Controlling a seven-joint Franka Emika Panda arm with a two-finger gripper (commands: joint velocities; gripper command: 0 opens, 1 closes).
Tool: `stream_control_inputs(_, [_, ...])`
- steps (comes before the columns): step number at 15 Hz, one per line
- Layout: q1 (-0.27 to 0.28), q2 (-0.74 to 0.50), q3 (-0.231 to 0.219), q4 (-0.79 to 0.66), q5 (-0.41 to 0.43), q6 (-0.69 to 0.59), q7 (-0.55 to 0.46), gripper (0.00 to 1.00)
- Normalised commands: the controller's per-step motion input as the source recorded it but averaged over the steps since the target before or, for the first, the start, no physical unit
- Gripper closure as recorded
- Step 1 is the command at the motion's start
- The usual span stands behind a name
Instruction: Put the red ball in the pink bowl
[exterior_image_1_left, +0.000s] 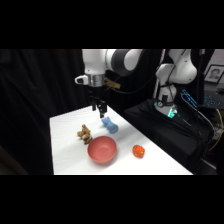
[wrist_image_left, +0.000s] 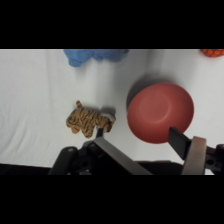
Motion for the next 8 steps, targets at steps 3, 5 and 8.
stream_control_inputs(3, [0.078,-0.23,0.084,-0.21,0.001,0.01,0.09,0.0])
stream_control_inputs(5, [0.098,-0.3,0.091,-0.29,-0.002,0.02,0.1,0.0])
stream_control_inputs(8, [0.107,-0.34,0.096,-0.32,0.01,0.02,0.13,0.0])
